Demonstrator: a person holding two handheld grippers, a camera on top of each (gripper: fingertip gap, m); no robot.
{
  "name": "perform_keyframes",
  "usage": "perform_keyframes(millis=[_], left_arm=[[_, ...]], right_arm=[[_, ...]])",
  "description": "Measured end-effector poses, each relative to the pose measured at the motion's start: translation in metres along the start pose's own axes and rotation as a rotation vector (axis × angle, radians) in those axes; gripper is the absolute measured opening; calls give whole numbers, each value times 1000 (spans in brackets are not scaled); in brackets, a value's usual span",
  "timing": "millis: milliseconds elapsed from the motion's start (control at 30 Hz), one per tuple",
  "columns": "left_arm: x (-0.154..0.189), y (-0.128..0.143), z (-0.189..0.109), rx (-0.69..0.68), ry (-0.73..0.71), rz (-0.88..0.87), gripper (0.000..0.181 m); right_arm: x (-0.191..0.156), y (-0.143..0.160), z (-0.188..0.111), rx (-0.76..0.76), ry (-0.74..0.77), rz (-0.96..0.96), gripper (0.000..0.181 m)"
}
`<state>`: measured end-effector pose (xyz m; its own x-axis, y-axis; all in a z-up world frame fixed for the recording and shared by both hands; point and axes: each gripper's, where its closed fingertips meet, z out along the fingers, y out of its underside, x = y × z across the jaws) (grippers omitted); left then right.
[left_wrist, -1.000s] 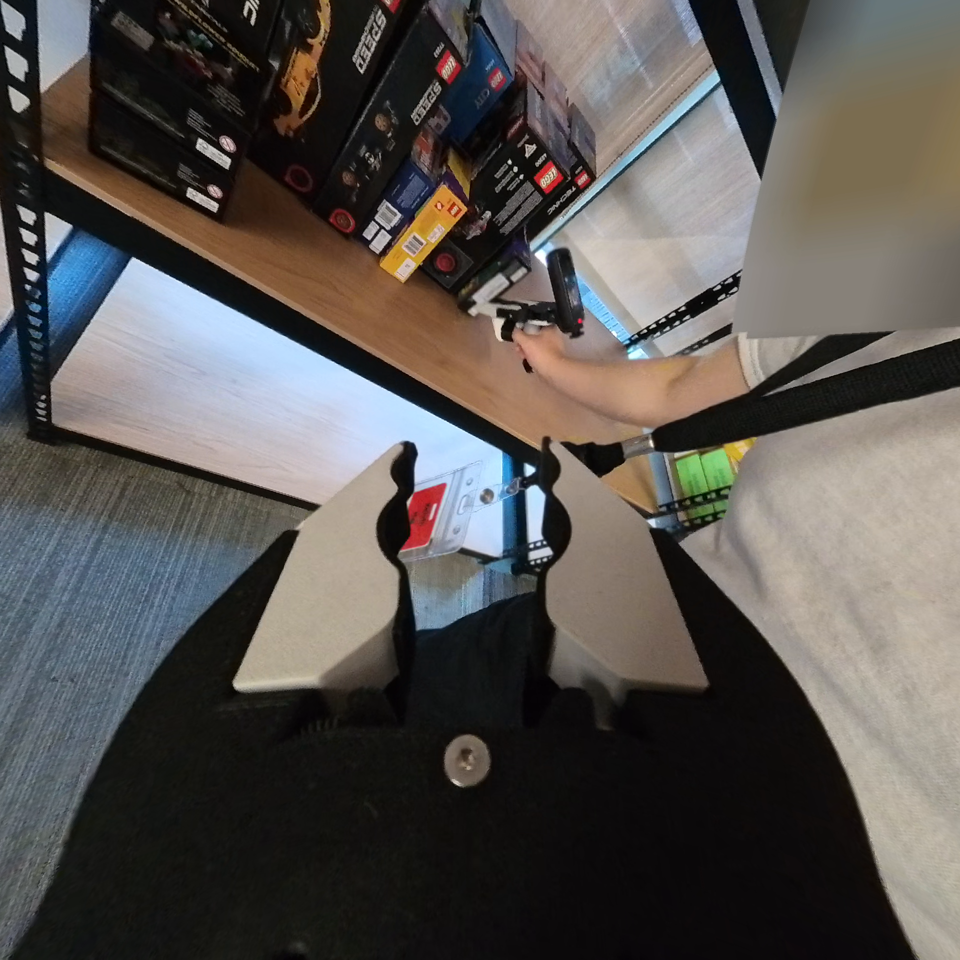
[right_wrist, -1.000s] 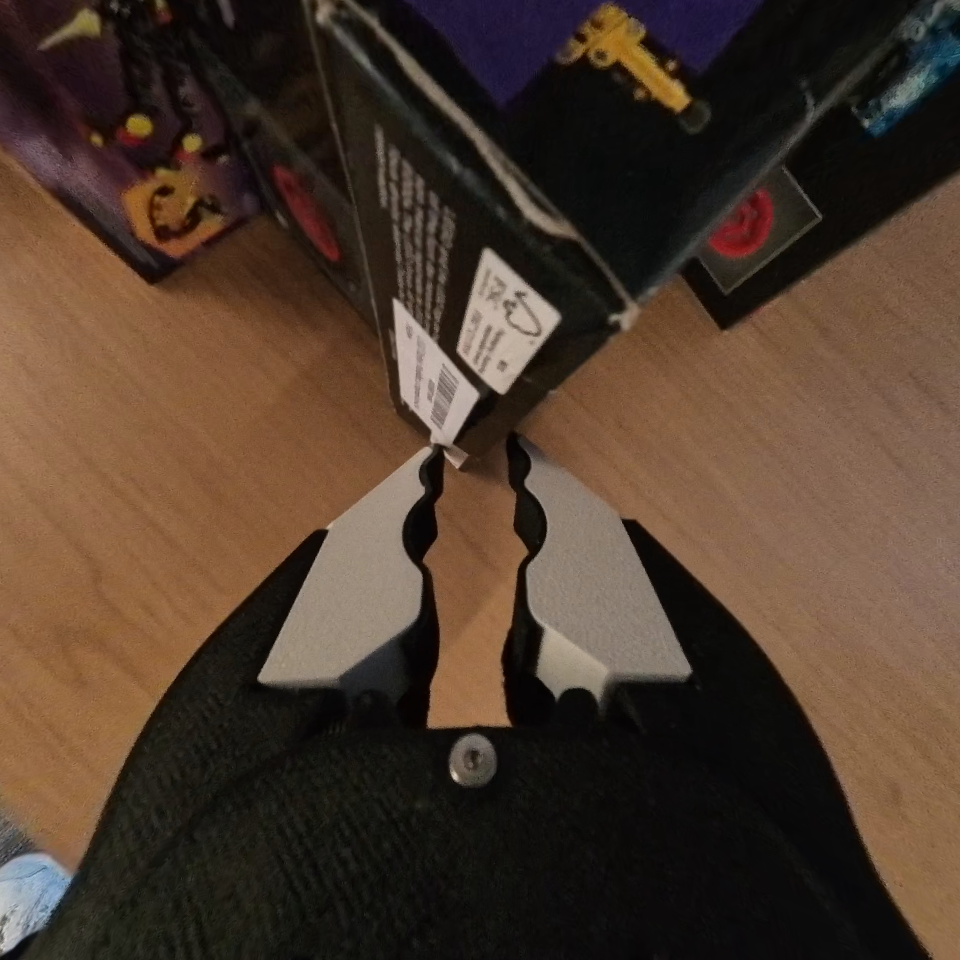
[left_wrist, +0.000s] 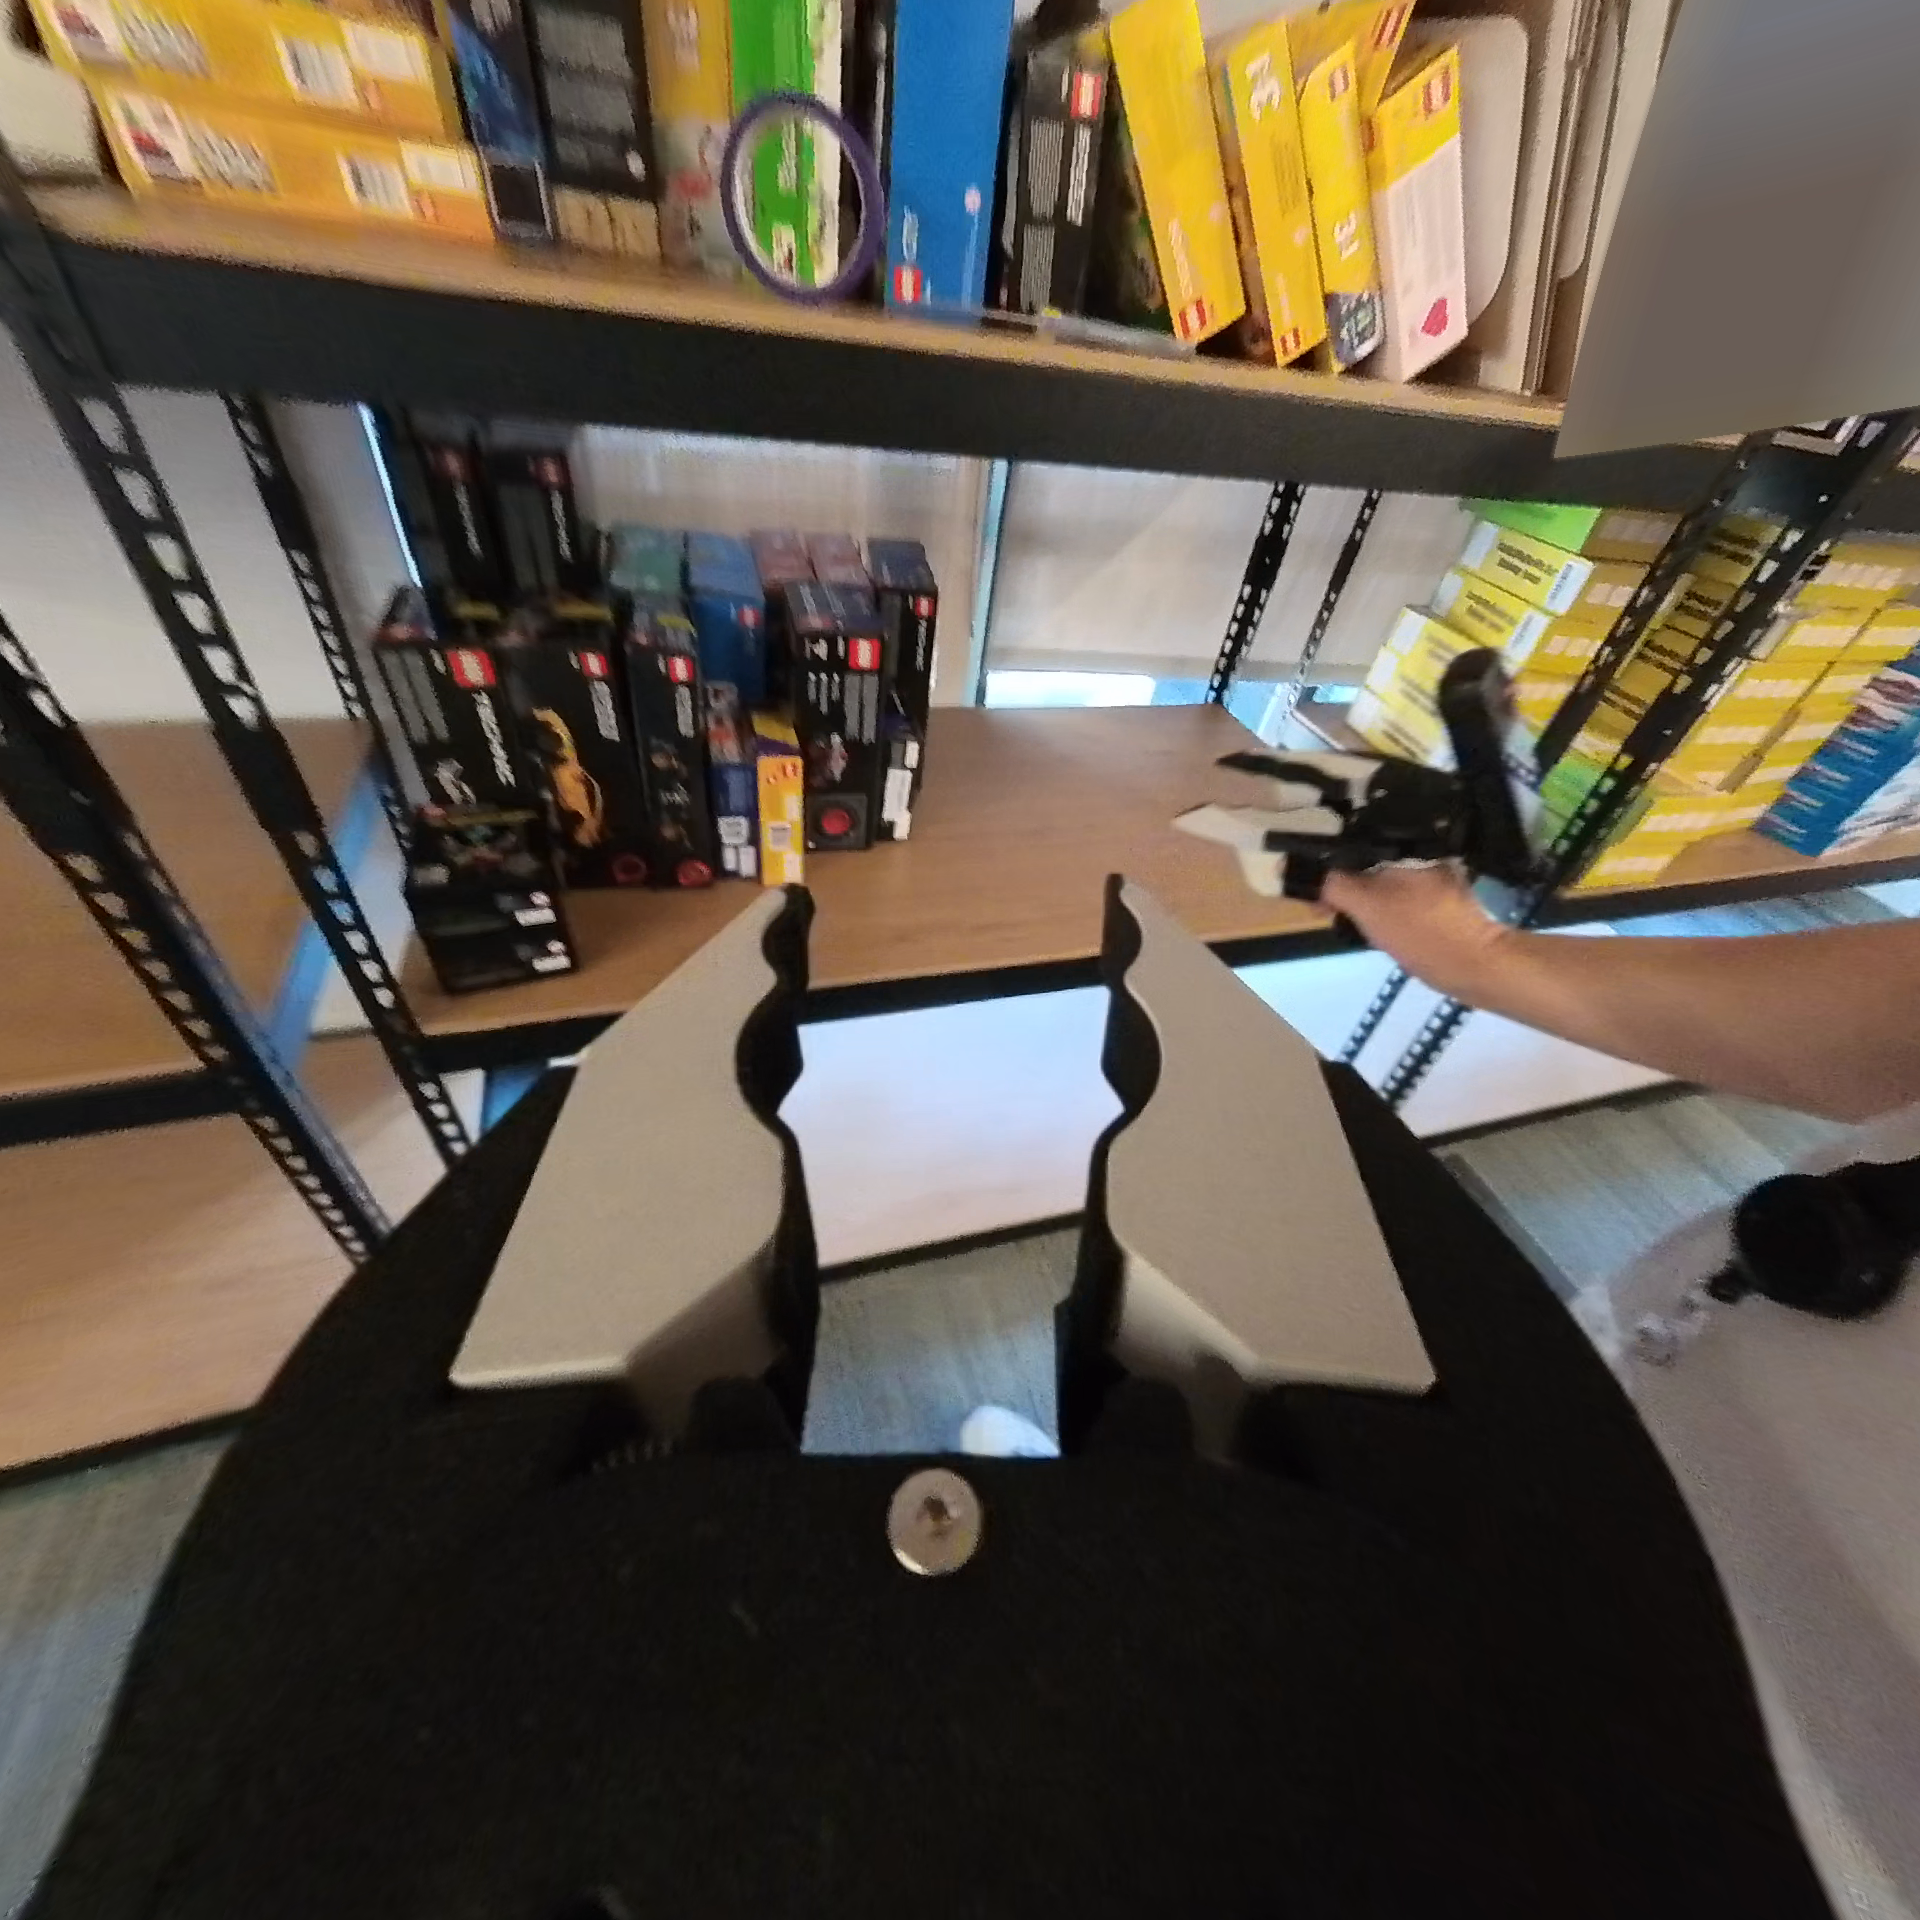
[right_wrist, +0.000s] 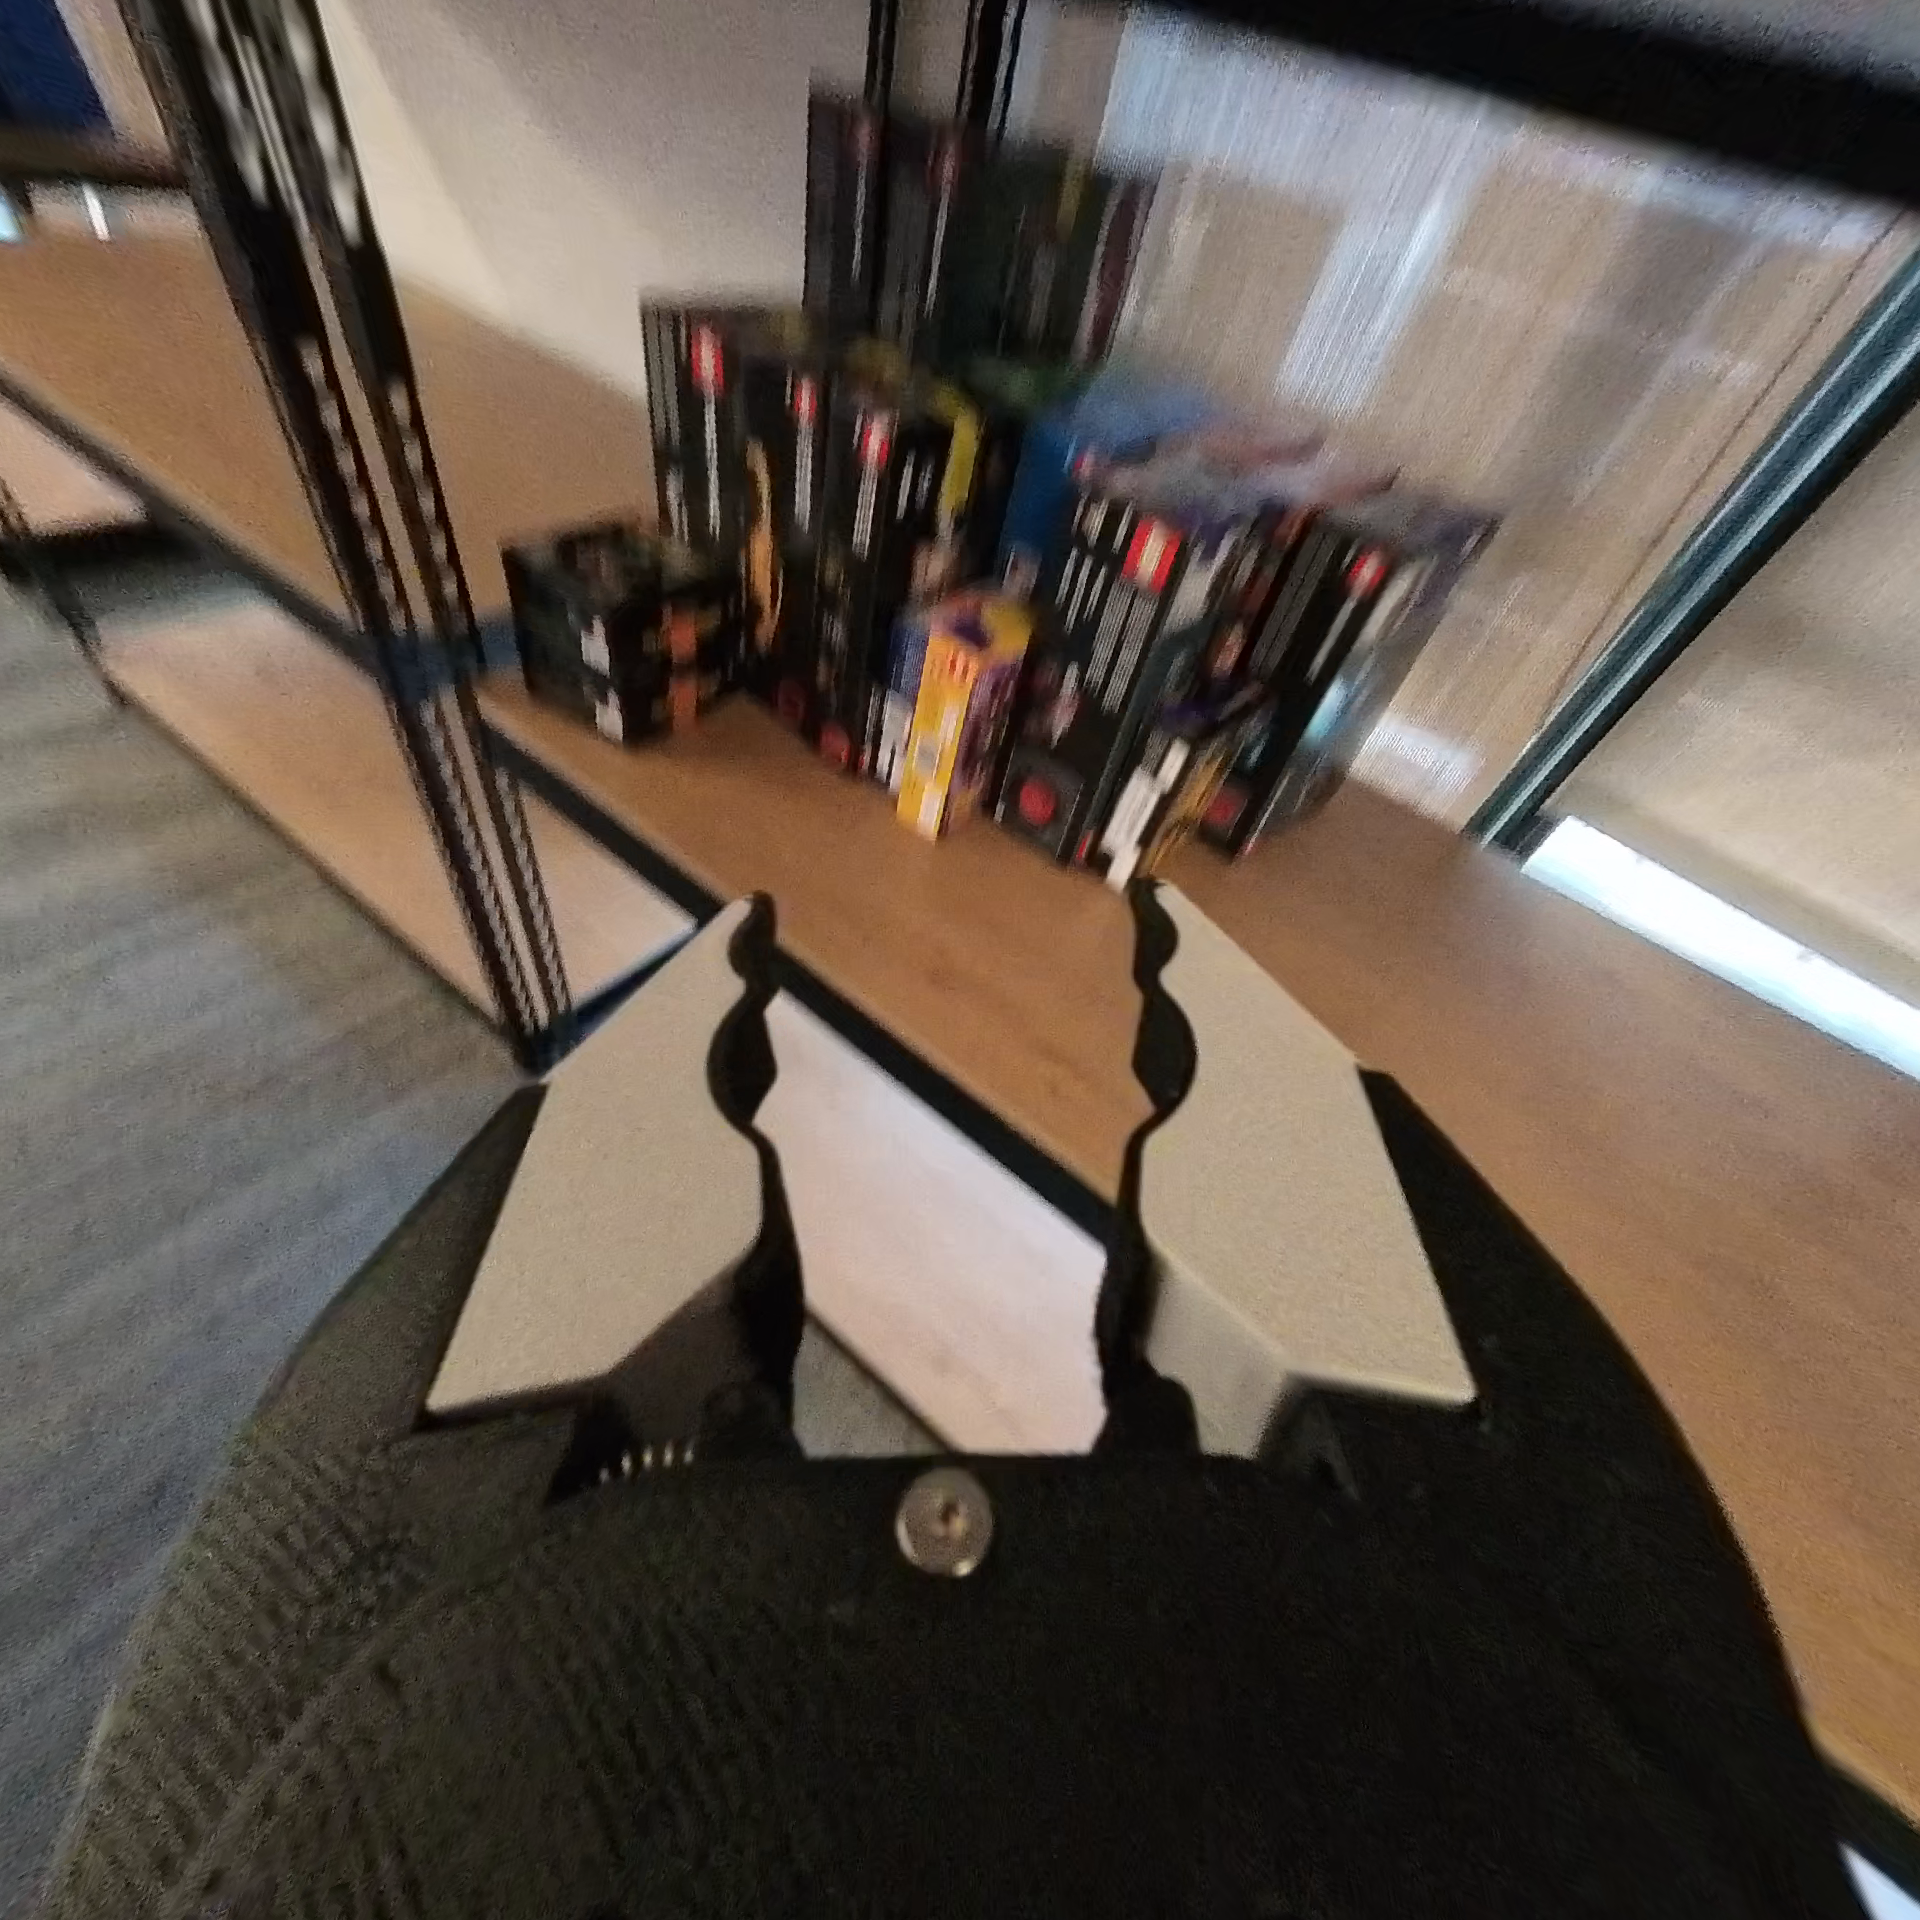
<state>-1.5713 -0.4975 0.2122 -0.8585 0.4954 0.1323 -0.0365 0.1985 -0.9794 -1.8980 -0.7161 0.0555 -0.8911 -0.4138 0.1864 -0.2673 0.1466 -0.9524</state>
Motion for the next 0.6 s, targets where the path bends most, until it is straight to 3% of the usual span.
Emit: perform_keyframes(millis=[100,267,467,600], left_arm=[[0,-14,-13,62,-13,37,55],[3,-13,-7,102,18,20,55],[17,0,33,32,96,34,57],[20,-11,78,61,150,19,56]], right_arm=[[18,-66,-23,130,29,10,82],[61,-148,-69,300,114,29,77],[110,-187,-110,376,205,-19,69],[124,-194,-112,311,93,-54,80]])
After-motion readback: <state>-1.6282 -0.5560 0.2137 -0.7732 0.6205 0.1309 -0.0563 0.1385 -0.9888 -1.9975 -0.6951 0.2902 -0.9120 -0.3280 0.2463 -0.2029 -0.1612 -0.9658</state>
